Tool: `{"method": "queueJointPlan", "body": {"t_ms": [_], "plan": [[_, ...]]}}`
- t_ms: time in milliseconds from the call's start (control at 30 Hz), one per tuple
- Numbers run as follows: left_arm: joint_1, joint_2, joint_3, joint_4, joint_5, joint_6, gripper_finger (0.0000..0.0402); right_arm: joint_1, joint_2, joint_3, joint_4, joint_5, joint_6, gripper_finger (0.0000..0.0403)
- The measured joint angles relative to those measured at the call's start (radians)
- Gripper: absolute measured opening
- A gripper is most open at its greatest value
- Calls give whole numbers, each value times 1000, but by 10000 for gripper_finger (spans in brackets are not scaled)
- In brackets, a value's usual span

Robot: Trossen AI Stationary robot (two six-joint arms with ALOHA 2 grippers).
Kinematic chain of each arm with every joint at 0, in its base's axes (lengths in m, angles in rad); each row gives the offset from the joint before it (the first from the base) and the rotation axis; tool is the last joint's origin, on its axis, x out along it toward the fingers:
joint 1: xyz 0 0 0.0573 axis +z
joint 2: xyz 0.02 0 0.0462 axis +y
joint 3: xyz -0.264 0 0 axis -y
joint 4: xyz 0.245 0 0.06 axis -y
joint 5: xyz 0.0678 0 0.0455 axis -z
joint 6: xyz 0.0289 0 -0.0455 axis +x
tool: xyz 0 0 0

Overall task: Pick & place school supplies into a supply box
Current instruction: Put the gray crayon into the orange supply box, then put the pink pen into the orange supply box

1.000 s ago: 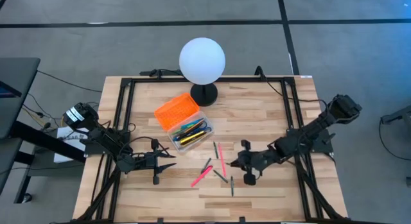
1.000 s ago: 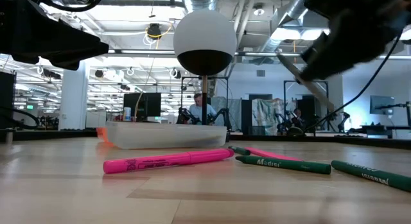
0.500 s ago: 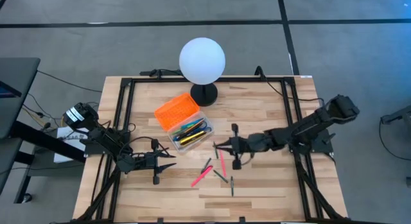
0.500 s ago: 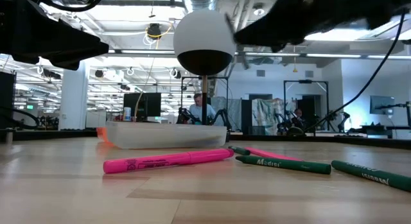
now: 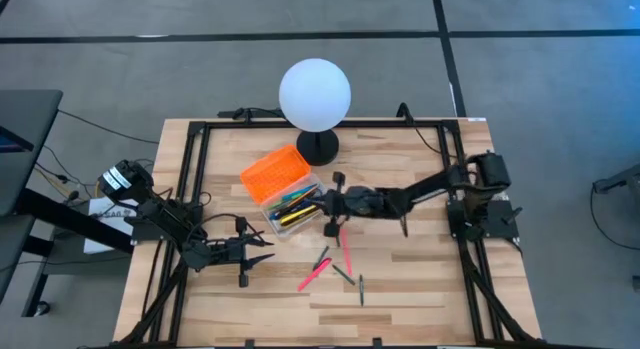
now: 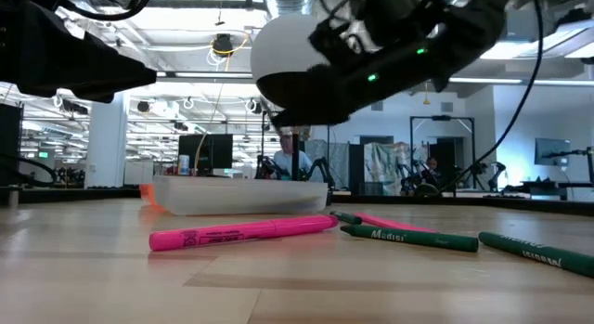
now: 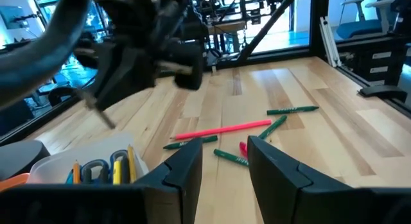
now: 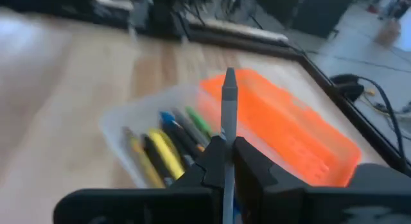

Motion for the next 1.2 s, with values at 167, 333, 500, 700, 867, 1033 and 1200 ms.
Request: {"method": "queueJointPlan", "body": {"t_ms": [167,333,500,700,867,1033,1200], "plan": [[0,0,0,-15,0,0,119,-41,51,75,-160,0,-74,6],[0,0,0,-23,0,0,119,-56,85,142,-293,0,-84,6],[0,0,0,-27,-1,-3,119,-51,93,169,-332,2,-128,6],[0,0,0,-27,-1,-5,119,-45,93,169,-332,2,-128,20],[0,0,0,-27,-1,-6,119,-45,93,169,-335,3,-114,72],[0,0,0,-27,-1,-10,119,-43,91,169,-330,3,-91,125],[0,0,0,-32,2,-11,119,-12,83,168,-350,9,-97,152]]}}
